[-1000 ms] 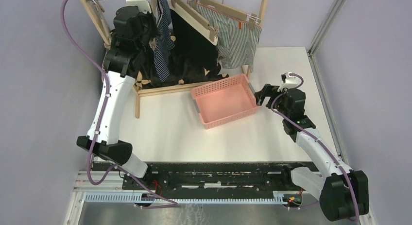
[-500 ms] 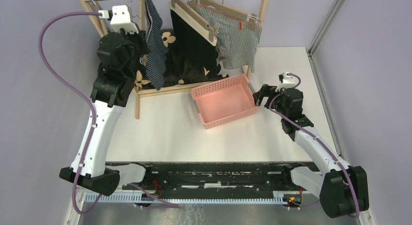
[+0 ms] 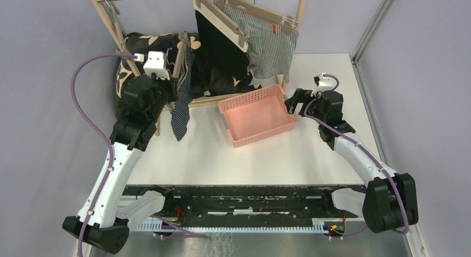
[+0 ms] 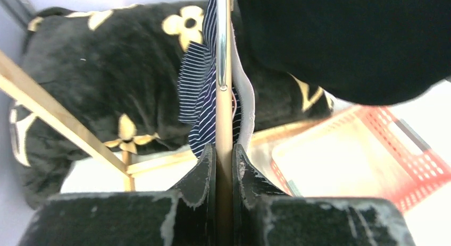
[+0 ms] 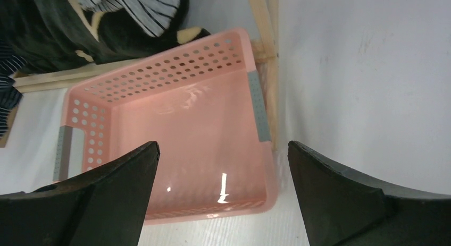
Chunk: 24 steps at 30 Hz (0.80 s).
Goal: Remove the underwear clipped to the hanger
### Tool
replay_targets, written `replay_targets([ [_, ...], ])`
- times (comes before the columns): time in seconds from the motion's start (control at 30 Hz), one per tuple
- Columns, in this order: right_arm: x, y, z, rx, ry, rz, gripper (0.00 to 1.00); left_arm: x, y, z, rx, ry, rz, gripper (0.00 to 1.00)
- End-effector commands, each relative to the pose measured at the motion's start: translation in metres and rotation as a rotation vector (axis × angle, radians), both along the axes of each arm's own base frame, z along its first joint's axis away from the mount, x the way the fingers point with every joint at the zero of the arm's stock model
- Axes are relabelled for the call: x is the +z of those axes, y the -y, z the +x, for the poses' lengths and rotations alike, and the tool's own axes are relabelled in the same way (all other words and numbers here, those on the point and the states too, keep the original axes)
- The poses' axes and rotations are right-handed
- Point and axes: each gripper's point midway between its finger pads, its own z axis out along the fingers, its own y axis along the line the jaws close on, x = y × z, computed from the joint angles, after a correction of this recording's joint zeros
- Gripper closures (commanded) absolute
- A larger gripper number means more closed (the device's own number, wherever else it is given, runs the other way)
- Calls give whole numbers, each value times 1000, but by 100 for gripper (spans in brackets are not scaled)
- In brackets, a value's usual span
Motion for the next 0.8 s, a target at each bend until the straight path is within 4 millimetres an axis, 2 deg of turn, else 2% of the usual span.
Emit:
replay_targets([
  [0.0, 49, -25, 18, 101, 93, 74, 0, -2, 32, -21, -202, 10, -55, 97],
  [0.13, 66, -53, 16, 240, 106, 150, 1, -44, 53, -34, -325, -84, -80, 97],
  [0.2, 66, -59, 13, 269, 106, 148, 2, -63, 56, -39, -331, -133, -117, 97],
  [0.23, 64, -62, 12, 286, 95, 132, 1, -74, 58, -50, -339, -158, -167, 97],
  [0.37, 64, -65, 6, 310, 89, 104, 1, -68, 68, -80, -436, -162, -219, 97],
  [0.47, 69, -69, -2, 346, 94, 100, 0, -57, 85, -109, -588, -160, -252, 97],
  [0.53, 74, -75, -11, 403, 101, 109, 0, -57, 98, -128, -703, -183, -279, 97],
  [0.77, 96, -92, -47, 596, 144, 126, 0, -94, 116, -169, -907, -297, -316, 97],
])
